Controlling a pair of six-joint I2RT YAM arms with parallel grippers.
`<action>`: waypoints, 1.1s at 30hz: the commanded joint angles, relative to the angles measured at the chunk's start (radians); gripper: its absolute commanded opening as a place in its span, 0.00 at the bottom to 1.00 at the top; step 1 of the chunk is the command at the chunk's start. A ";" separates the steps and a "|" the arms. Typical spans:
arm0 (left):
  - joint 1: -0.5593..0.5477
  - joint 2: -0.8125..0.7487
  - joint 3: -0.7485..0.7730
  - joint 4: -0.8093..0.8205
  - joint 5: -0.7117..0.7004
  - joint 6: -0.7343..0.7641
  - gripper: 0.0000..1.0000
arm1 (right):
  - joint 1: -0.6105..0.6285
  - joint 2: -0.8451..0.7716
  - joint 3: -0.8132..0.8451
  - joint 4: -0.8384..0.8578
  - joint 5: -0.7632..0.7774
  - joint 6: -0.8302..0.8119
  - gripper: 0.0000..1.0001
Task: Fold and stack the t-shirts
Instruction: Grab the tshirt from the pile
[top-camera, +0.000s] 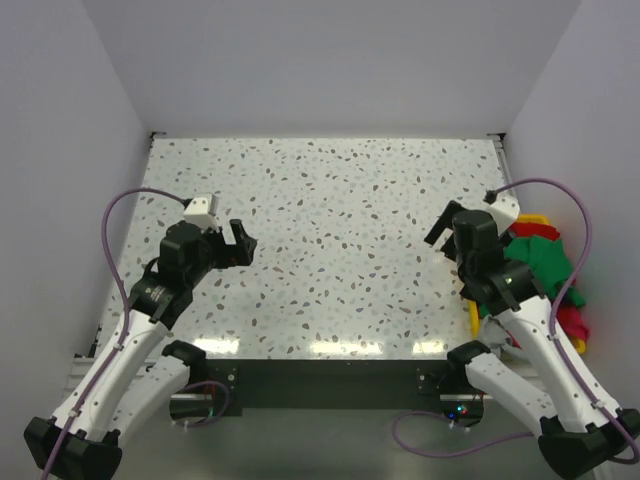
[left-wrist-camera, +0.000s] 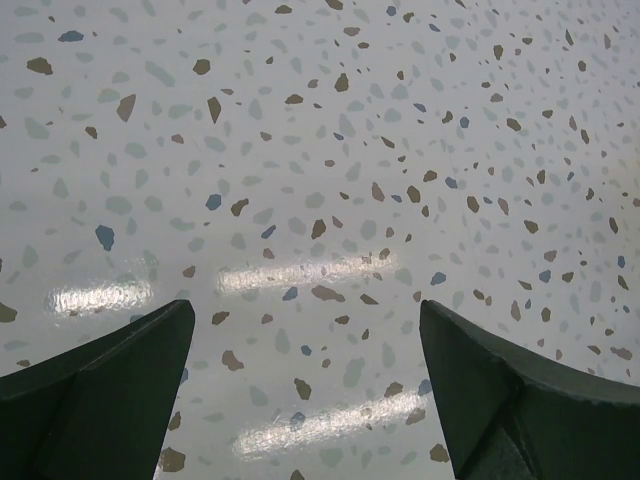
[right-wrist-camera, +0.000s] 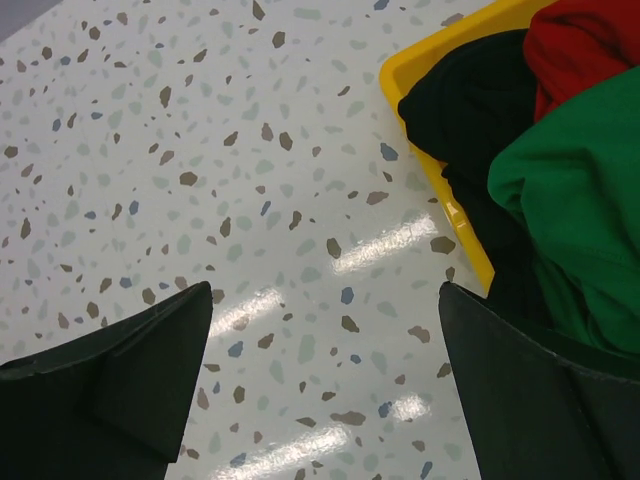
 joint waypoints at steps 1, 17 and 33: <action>0.005 -0.001 0.005 0.014 0.013 0.013 1.00 | 0.000 -0.015 0.037 -0.032 0.048 0.006 0.99; 0.005 0.024 0.003 0.019 0.022 0.014 1.00 | 0.000 0.307 0.381 -0.323 0.339 0.063 0.95; -0.007 0.053 0.003 0.016 0.041 0.016 1.00 | -0.534 0.445 0.363 -0.301 0.275 0.023 0.98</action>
